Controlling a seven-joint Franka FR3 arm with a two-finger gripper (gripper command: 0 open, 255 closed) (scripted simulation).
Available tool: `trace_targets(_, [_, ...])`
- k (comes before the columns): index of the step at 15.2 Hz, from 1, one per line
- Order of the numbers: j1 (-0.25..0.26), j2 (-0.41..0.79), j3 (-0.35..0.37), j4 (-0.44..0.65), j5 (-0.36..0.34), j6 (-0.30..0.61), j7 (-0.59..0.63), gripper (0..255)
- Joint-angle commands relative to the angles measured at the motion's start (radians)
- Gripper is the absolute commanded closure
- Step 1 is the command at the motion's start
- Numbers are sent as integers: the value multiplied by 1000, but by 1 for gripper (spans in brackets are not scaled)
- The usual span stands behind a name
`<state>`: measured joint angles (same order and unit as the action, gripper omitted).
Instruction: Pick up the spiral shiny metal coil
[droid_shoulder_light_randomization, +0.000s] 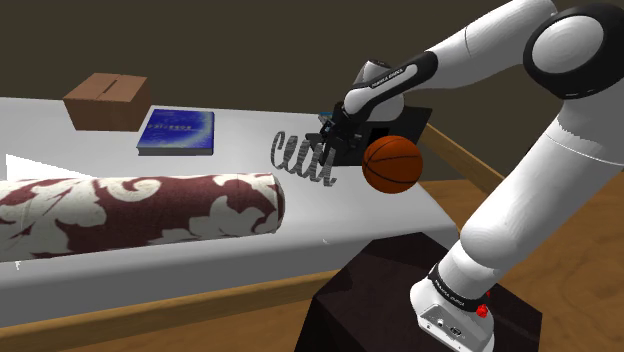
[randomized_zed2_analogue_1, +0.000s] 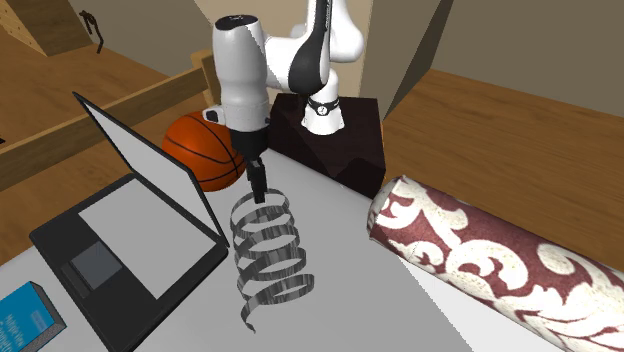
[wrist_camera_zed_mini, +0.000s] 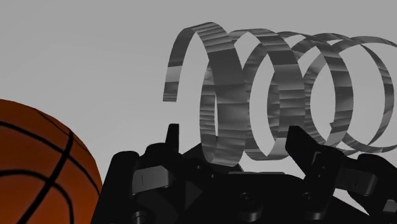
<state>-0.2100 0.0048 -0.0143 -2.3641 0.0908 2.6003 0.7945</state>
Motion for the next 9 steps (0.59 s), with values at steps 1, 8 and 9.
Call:
trace_targets(1, [0, 15, 0, 2, 2, 14, -2, 0])
trace_targets(8, [-1, 15, -1, 4, 3, 12, -4, 255])
trace_targets(9, [-1, 15, -1, 3, 3, 13, -4, 255])
